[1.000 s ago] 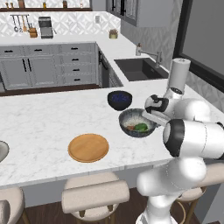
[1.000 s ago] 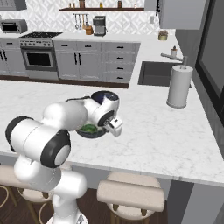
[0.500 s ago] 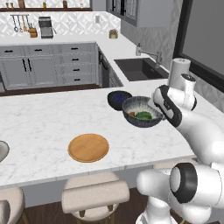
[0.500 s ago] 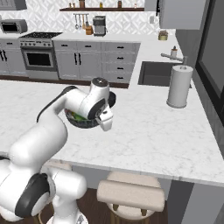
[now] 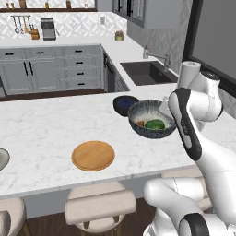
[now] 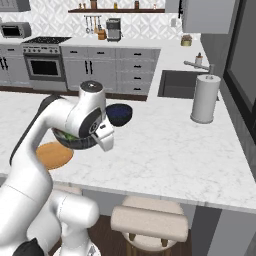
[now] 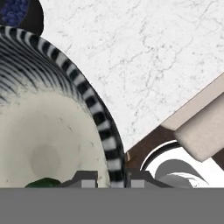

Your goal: Pick the chicken drumstick and broccoli from their plates and place them in the bowl. Then put the bowl in the fridge.

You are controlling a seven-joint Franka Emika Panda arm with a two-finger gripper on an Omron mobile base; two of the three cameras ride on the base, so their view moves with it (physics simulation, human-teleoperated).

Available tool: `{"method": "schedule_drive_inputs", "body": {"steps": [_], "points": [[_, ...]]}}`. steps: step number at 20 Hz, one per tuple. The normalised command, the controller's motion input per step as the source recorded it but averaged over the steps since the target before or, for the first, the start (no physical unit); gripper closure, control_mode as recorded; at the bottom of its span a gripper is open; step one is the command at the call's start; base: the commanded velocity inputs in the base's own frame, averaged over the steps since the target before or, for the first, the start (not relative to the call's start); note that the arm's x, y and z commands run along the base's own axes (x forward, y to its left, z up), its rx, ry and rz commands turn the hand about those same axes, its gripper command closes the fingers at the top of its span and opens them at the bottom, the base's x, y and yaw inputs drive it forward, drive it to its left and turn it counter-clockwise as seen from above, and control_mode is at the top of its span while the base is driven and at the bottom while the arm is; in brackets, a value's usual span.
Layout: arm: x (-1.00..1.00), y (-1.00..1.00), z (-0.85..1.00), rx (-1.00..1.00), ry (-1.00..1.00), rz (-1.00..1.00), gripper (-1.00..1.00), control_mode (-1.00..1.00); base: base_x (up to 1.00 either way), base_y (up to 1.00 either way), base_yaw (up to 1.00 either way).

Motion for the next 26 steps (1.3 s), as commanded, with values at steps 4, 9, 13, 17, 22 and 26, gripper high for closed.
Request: {"method": "schedule_drive_inputs", "body": {"steps": [4, 9, 13, 17, 22, 26], "points": [[0.0, 0.0, -0.21, -0.02, 0.03, 0.0, 1.0, -1.0, 0.0, 0.0, 0.0], [-0.01, 0.0, 0.0, 0.0, 0.0, 0.0, 1.0, -1.0, 0.0, 0.0, 0.0], [0.0, 0.0, 0.0, 0.0, 0.0, 0.0, 1.0, 1.0, -0.69, 0.0, 0.0], [0.0, 0.0, 0.0, 0.0, 0.0, 0.0, 1.0, 1.0, -0.98, 0.21, 0.02], [0.0, 0.0, 0.0, 0.0, 0.0, 0.0, 1.0, 1.0, -0.6, 0.83, 0.22], [0.0, 0.0, 0.0, 0.0, 0.0, 0.0, 1.0, 1.0, -0.02, 1.0, 0.24]]}}
